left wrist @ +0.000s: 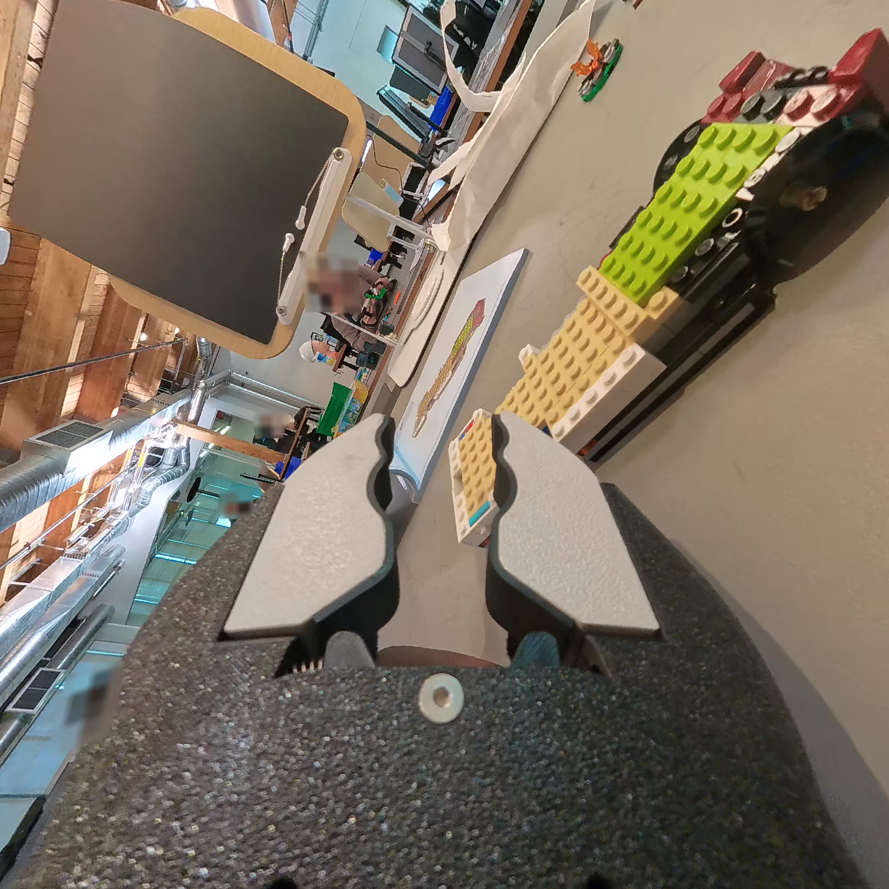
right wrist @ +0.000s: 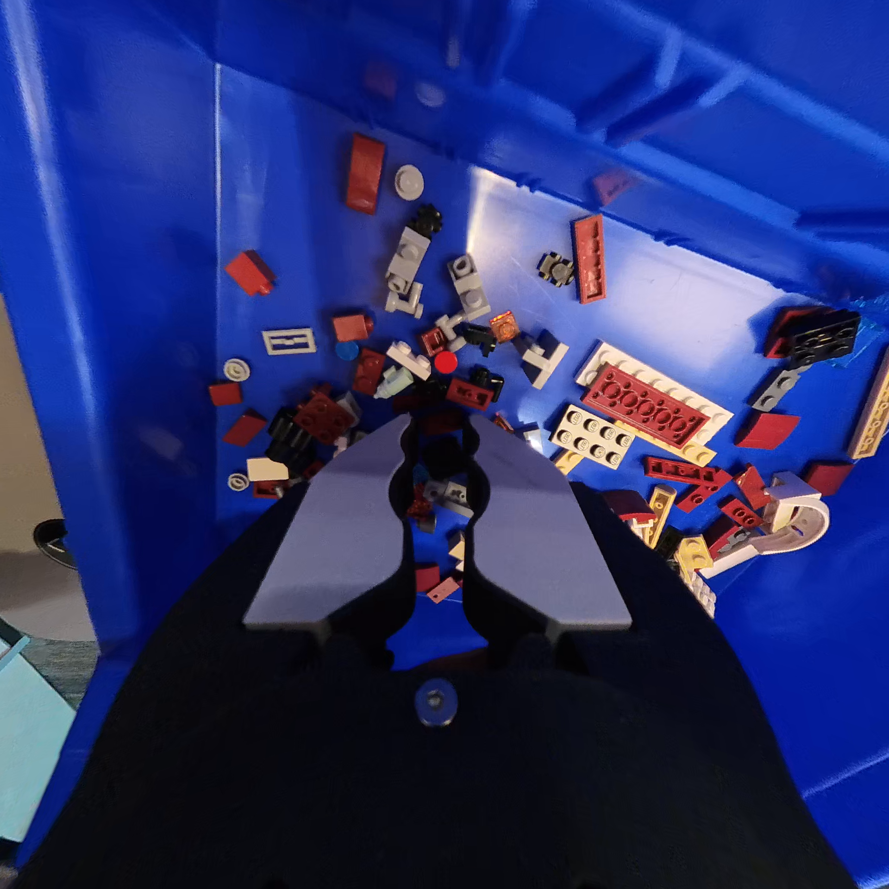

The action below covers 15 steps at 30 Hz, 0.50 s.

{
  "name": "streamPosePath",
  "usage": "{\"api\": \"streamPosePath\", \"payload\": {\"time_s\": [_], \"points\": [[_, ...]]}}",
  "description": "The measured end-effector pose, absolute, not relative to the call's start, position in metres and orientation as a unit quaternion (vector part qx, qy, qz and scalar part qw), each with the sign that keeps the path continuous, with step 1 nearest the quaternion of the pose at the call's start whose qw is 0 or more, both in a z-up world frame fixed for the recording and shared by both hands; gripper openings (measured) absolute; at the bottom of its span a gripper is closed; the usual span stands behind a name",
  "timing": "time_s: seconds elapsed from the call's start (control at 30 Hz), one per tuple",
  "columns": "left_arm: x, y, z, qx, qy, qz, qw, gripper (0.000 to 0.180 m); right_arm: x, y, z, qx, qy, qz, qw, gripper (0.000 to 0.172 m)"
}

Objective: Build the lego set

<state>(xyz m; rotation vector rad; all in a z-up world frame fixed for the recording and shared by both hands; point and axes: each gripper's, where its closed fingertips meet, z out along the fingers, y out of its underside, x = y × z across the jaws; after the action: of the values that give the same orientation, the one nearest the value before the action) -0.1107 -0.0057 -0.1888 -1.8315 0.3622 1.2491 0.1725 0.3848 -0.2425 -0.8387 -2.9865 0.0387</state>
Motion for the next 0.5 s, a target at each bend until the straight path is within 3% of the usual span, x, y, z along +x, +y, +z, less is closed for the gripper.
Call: {"api": "streamPosePath", "payload": {"time_s": [0.23, 0.4, 0.5], "points": [[-0.106, -0.006, -0.185, -0.729, 0.150, 0.497, 0.447, 0.039, 0.169, 0.354, -0.194, -0.269, -0.959, 0.032, 0.081, 0.017], [-0.103, -0.008, -0.181, -0.727, 0.146, 0.489, 0.460, 0.038, 0.166, 0.271, -0.137, -0.223, -0.958, 0.085, 0.156, 0.017], [-0.100, -0.010, -0.177, -0.724, 0.144, 0.485, 0.470, 0.038, 0.155, 0.208, -0.129, -0.195, -0.954, 0.128, 0.186, 0.016]]}}
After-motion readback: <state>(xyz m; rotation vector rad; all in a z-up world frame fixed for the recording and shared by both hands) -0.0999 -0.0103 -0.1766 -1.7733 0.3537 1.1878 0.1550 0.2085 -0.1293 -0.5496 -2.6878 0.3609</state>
